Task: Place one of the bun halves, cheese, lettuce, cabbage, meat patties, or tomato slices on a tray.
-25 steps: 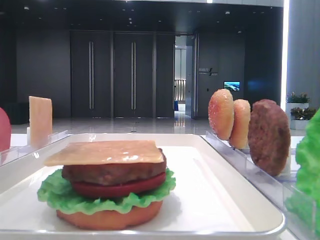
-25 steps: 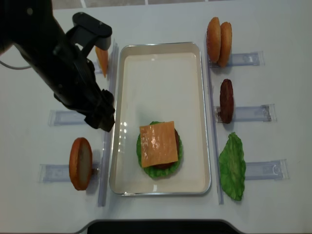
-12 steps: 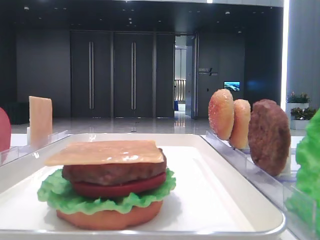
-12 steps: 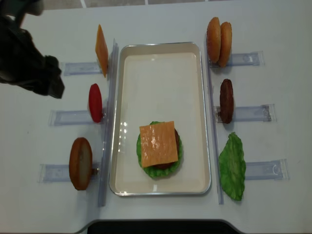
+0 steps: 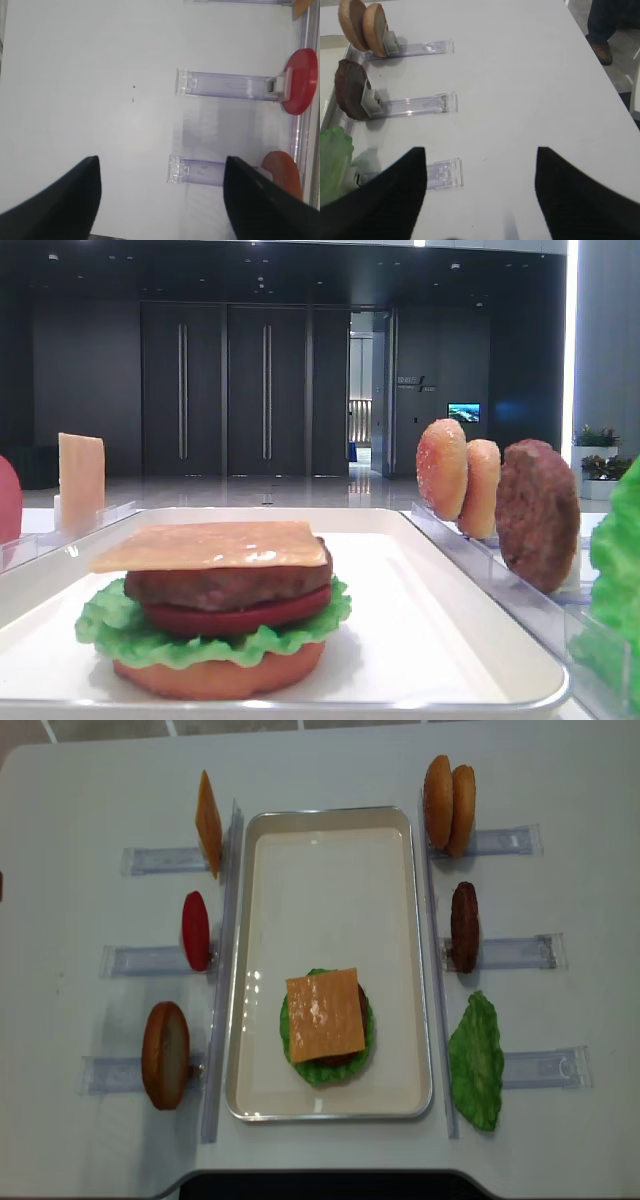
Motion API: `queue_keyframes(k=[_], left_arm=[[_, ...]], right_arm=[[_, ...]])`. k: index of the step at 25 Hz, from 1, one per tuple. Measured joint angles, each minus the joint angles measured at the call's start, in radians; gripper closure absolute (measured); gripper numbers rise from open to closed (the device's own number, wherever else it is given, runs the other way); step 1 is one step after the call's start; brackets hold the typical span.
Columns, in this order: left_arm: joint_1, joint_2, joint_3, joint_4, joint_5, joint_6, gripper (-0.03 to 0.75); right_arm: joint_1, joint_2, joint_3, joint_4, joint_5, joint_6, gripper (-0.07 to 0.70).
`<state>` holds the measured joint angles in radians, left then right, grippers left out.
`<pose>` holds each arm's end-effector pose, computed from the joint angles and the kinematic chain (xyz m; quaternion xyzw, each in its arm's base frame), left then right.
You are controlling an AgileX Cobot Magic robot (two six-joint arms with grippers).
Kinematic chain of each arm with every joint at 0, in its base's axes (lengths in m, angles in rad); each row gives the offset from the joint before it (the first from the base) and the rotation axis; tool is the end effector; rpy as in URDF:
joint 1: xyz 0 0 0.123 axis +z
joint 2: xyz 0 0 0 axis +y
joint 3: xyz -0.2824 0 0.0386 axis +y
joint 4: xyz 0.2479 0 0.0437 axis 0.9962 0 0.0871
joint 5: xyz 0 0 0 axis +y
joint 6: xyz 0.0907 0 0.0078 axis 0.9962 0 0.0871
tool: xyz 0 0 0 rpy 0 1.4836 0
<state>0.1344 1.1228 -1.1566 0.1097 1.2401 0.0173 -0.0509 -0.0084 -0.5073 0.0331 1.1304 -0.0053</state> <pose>0.1953 0.0359 0.3649 -0.0512 0.9718 0.0713 0.2188 -0.0099 0.0032 0.2736 0.0184 0.8667 0.0025 0.4985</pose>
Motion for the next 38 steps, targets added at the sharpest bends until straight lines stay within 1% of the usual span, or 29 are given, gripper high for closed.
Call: queue_keyframes(k=[3,6,11,15,18,26,29,35,38], left_arm=[[0.0,-0.04,0.007,-0.03,0.0,0.001,0.139],[0.0,-0.117,0.053,-0.089,0.0,0.036,0.139],[0.0,-0.274,0.187,-0.172,0.003,0.091,0.139],[0.0,-0.398,0.294,-0.177,0.006,0.104,0.139],[0.0,-0.478,0.347,-0.176,0.007,0.105,0.139],[0.0,-0.7,0.411,-0.224,0.012,0.102,0.139],[0.0,-0.774,0.434,-0.226,0.016,0.122,0.139],[-0.039,-0.849,0.498,-0.228,0.016,0.171,0.139],[-0.041,-0.884,0.52,-0.229,0.008,0.2,0.139]], right_arm=[[0.0,0.0,0.0,0.0,0.0,0.0,0.185],[0.0,0.0,0.0,0.0,0.0,0.0,0.185],[0.0,0.0,0.0,0.0,0.0,0.0,0.185],[0.0,0.0,0.0,0.0,0.0,0.0,0.185],[0.0,0.0,0.0,0.0,0.0,0.0,0.185],[0.0,0.0,0.0,0.0,0.0,0.0,0.185],[0.0,0.0,0.0,0.0,0.0,0.0,0.185],[0.0,0.0,0.0,0.0,0.0,0.0,0.185],[0.0,0.0,0.0,0.0,0.0,0.0,0.185]])
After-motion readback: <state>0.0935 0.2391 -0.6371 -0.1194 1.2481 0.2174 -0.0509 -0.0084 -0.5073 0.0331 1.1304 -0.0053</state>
